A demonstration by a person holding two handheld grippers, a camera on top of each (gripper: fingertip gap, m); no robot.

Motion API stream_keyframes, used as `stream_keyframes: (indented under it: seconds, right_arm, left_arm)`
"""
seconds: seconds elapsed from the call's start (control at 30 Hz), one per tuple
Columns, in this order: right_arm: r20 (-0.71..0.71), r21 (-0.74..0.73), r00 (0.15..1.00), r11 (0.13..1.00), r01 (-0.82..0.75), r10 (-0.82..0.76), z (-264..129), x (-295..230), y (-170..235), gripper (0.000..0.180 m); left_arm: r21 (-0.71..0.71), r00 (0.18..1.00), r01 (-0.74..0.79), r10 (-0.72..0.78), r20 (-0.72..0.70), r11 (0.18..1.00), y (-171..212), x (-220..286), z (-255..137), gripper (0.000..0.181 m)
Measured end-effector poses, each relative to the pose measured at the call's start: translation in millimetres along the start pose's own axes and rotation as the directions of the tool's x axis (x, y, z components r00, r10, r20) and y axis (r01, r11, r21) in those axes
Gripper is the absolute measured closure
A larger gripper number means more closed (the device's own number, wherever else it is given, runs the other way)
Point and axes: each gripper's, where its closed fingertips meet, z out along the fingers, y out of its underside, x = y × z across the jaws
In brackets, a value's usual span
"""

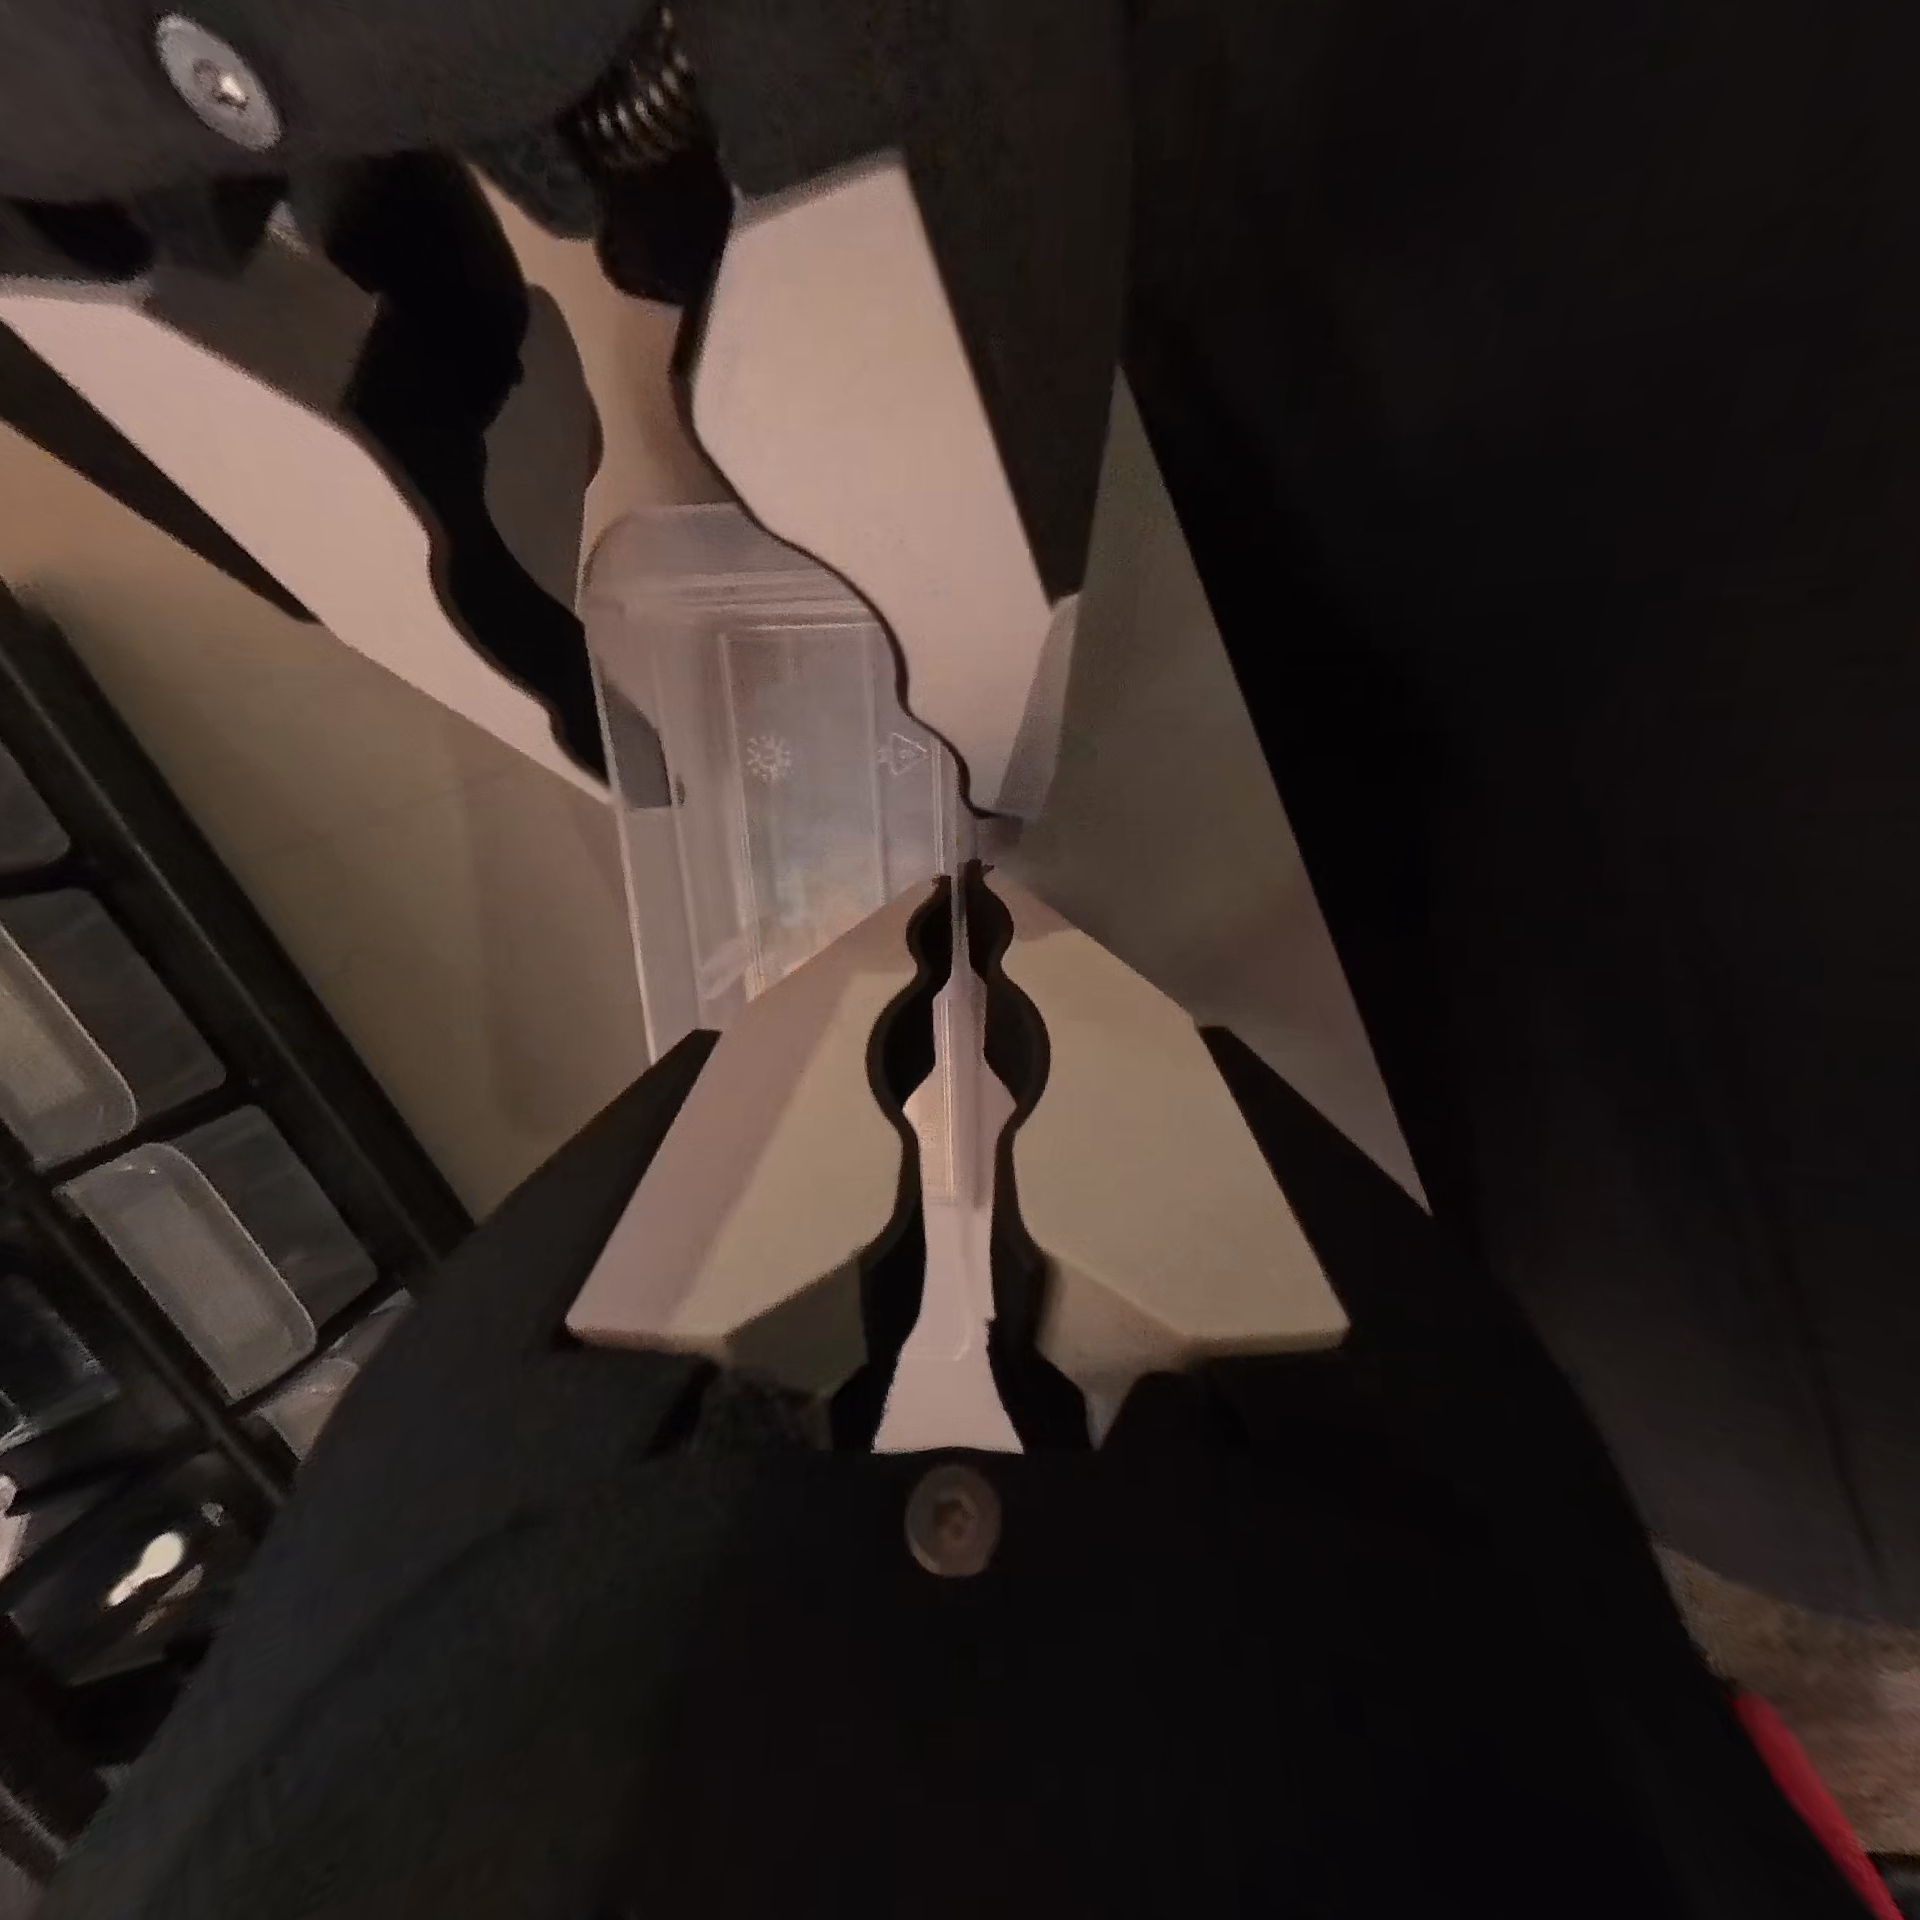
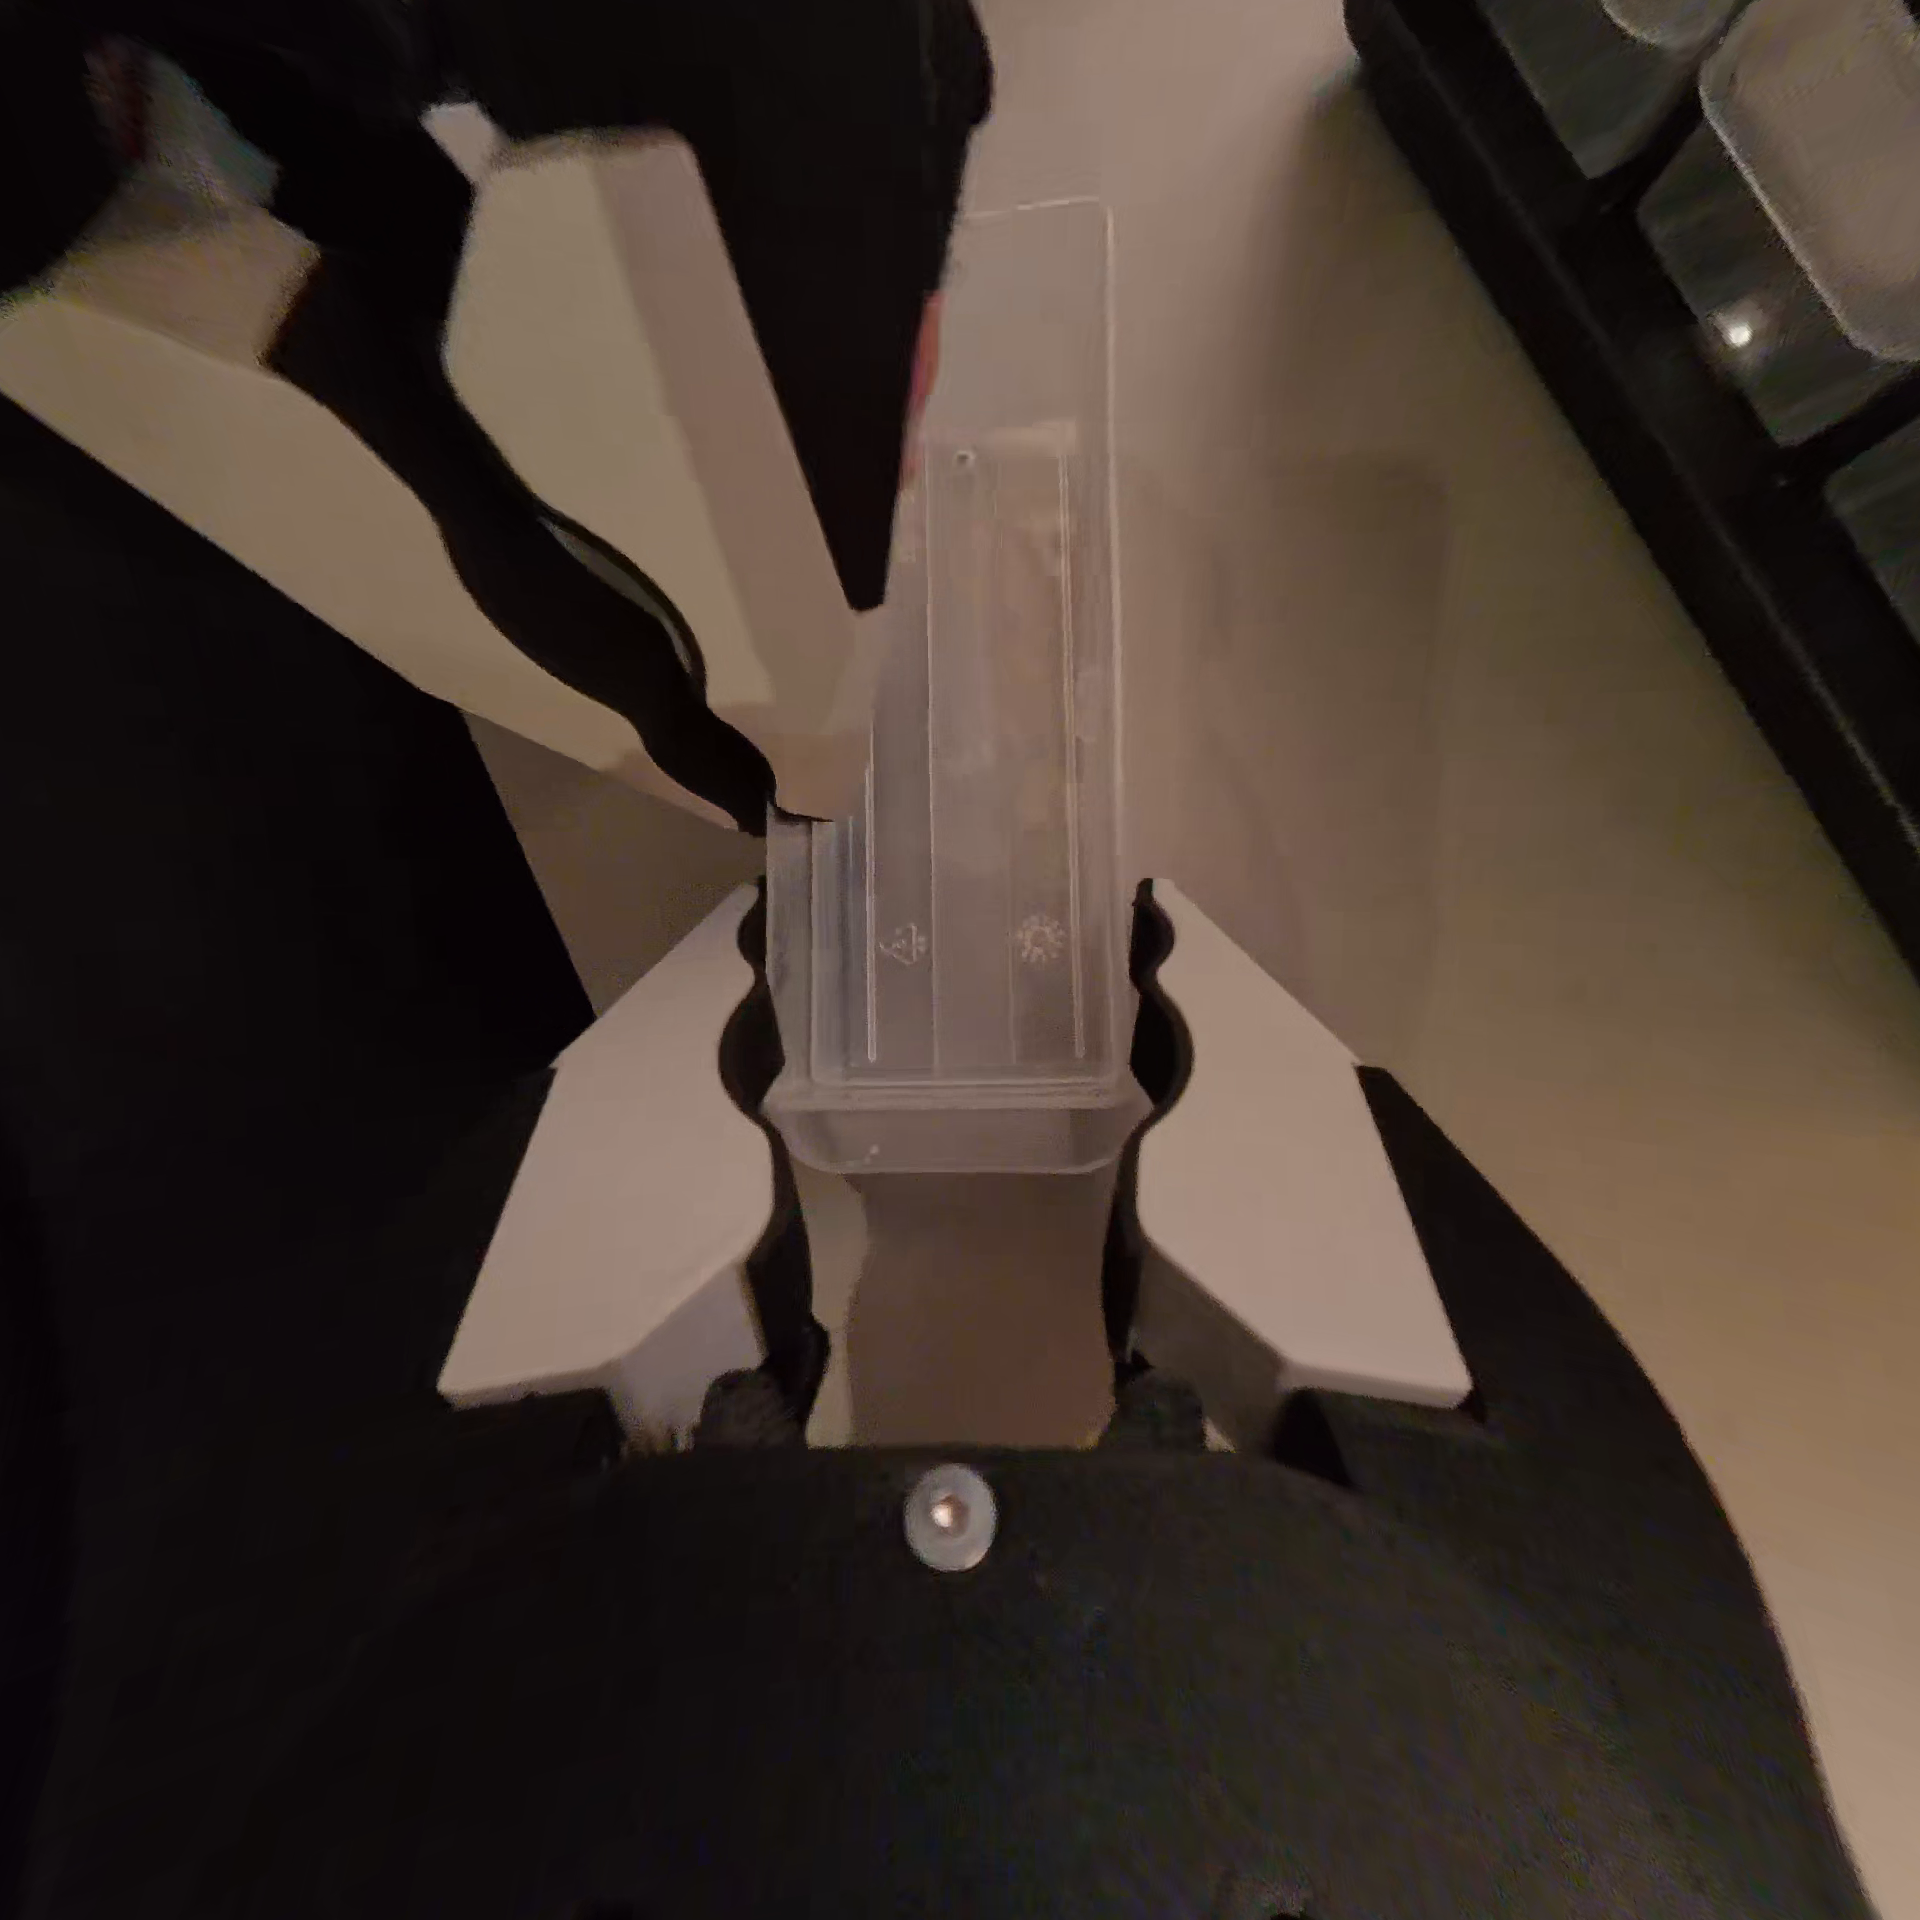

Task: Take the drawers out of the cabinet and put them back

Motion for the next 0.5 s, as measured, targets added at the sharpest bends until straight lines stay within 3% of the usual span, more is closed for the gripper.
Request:
stream_keyframes:
  seconds: [0.23, 0.5]
  right_arm:
    - [-0.068, 0.043, 0.993, 0.995, -0.092, 0.095, -13, 23, -1, 0.116]
    - [-0.186, 0.018, 0.952, 0.97, -0.244, 0.243, -31, 57, 21, 0.115]
  left_arm:
    - [0.11, 0.981, 0.118, -0.133, 0.138, 0.987, 1, -35, -28, 0.166]
    - [0.221, 0.931, 0.245, -0.293, 0.218, 0.944, 27, -62, -70, 0.17]
